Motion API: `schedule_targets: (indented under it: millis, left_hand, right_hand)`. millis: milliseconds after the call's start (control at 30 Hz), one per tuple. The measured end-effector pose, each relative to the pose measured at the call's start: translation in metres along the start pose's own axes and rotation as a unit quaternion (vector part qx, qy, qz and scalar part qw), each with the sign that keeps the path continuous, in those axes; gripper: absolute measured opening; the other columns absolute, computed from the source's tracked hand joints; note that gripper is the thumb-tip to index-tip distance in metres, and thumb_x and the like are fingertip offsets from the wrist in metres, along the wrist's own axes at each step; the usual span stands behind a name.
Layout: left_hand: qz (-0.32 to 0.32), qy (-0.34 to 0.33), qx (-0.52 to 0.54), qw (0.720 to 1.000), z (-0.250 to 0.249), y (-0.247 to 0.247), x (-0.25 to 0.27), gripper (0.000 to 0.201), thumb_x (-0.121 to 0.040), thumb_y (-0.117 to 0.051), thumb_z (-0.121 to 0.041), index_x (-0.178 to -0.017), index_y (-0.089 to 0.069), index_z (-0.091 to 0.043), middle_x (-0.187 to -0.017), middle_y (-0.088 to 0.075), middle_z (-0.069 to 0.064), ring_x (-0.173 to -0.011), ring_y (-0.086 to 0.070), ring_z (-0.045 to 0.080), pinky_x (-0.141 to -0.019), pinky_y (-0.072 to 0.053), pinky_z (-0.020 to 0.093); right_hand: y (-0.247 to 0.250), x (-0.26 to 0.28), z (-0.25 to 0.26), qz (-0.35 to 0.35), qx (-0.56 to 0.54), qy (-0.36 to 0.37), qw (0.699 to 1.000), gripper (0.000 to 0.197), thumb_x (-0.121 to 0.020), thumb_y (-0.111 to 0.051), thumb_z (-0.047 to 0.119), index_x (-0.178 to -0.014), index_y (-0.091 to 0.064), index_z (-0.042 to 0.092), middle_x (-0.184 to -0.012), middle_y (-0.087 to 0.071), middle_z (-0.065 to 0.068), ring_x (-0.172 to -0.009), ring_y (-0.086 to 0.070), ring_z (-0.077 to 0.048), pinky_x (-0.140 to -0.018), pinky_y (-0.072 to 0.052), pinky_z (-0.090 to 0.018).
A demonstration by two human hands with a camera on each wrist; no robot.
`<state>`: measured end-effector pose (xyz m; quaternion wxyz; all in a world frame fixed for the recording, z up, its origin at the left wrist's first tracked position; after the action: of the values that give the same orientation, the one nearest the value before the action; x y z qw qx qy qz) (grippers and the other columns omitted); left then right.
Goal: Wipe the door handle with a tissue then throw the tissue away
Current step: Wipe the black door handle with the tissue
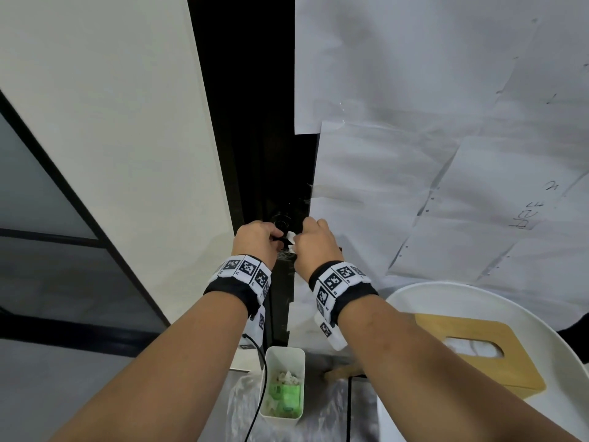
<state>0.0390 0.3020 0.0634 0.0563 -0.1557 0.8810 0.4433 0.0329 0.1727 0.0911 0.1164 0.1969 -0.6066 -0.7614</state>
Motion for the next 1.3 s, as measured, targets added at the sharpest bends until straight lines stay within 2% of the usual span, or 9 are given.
schedule_targets:
  millis: [133, 333, 500, 633, 733, 900, 1033, 1300]
  left_hand:
    - [0.003, 0.000, 0.010, 1.000, 0.001, -0.001, 0.000, 0.017, -0.080, -0.073, -0.013, -0.096, -0.075, -0.016, -0.098, -0.068, 0.003, -0.085, -0.067, 0.019, -0.084, -0.054, 0.032]
    - [0.011, 0.019, 0.022, 1.000, 0.003, 0.001, 0.000, 0.015, -0.081, -0.074, -0.016, -0.096, -0.074, -0.019, -0.095, -0.069, 0.000, -0.084, -0.066, 0.014, -0.081, -0.052, 0.022]
    - [0.008, 0.008, 0.015, 1.000, 0.001, 0.002, -0.002, 0.013, -0.080, -0.073, -0.012, -0.091, -0.075, -0.018, -0.090, -0.071, 0.001, -0.080, -0.067, 0.015, -0.081, -0.055, 0.028]
    - [0.004, -0.011, 0.006, 1.000, -0.001, 0.002, -0.001, 0.014, -0.080, -0.072, -0.008, -0.091, -0.075, -0.016, -0.092, -0.070, 0.003, -0.079, -0.067, 0.017, -0.079, -0.055, 0.028]
    - [0.011, 0.004, -0.002, 1.000, 0.000, 0.001, -0.002, 0.015, -0.081, -0.073, -0.014, -0.095, -0.074, -0.019, -0.096, -0.068, 0.001, -0.083, -0.066, 0.016, -0.082, -0.054, 0.027]
    - [0.012, 0.016, 0.005, 1.000, 0.000, -0.001, -0.001, 0.014, -0.081, -0.072, -0.014, -0.094, -0.074, -0.019, -0.095, -0.068, 0.001, -0.084, -0.066, 0.016, -0.082, -0.054, 0.027]
    - [0.009, 0.015, -0.007, 1.000, 0.000, -0.001, -0.001, 0.014, -0.082, -0.072, -0.015, -0.096, -0.074, -0.018, -0.096, -0.068, 0.002, -0.087, -0.066, 0.019, -0.084, -0.054, 0.029]
    - [0.018, 0.020, -0.030, 0.999, -0.002, -0.002, -0.001, 0.015, -0.084, -0.070, -0.017, -0.099, -0.073, -0.019, -0.100, -0.068, 0.003, -0.089, -0.066, 0.020, -0.084, -0.054, 0.030]
  right_hand:
    - [-0.003, -0.001, -0.006, -0.005, 0.000, 0.003, 1.000, 0.012, -0.081, -0.055, 0.002, -0.087, -0.066, 0.001, -0.103, -0.046, -0.010, -0.101, -0.042, -0.029, -0.071, -0.033, -0.032]
    - [0.001, 0.007, -0.022, -0.009, 0.000, -0.016, 1.000, 0.014, -0.085, -0.053, 0.006, -0.085, -0.066, 0.002, -0.101, -0.046, -0.009, -0.099, -0.040, -0.027, -0.073, -0.033, -0.030]
    - [-0.001, -0.001, 0.001, 0.000, -0.019, -0.003, 1.000, 0.017, -0.081, -0.055, 0.001, -0.094, -0.066, 0.002, -0.108, -0.045, -0.010, -0.104, -0.039, -0.028, -0.074, -0.035, -0.030]
    - [-0.001, 0.000, 0.003, -0.010, -0.015, 0.005, 1.000, 0.014, -0.080, -0.056, 0.000, -0.092, -0.063, 0.004, -0.108, -0.045, -0.010, -0.103, -0.040, -0.028, -0.078, -0.039, -0.032]
    - [-0.002, 0.006, -0.010, -0.019, 0.008, 0.000, 1.000, 0.012, -0.079, -0.056, 0.001, -0.089, -0.063, 0.005, -0.105, -0.046, -0.008, -0.101, -0.041, -0.028, -0.074, -0.033, -0.030]
    - [0.001, 0.018, -0.042, -0.022, 0.032, -0.043, 0.998, 0.013, -0.088, -0.053, 0.009, -0.091, -0.064, 0.007, -0.105, -0.047, -0.007, -0.100, -0.041, -0.026, -0.076, -0.033, -0.031]
    - [-0.001, 0.026, -0.052, -0.031, 0.026, -0.072, 0.997, 0.017, -0.090, -0.050, 0.010, -0.096, -0.066, 0.006, -0.107, -0.049, -0.007, -0.101, -0.043, -0.027, -0.081, -0.040, -0.033]
    - [0.006, 0.028, -0.048, -0.021, 0.034, -0.104, 0.994, 0.022, -0.084, -0.047, 0.001, -0.097, -0.065, 0.003, -0.106, -0.052, -0.013, -0.102, -0.046, -0.030, -0.082, -0.041, -0.033]
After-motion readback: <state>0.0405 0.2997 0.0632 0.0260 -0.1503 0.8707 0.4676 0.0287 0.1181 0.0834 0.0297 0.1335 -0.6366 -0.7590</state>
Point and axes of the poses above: each hand's wrist, its own x-axis away from the middle knuckle, its own y-axis out of the back of the hand, z = x × y, the point moved 2 cm from there along -x, towards the middle knuckle
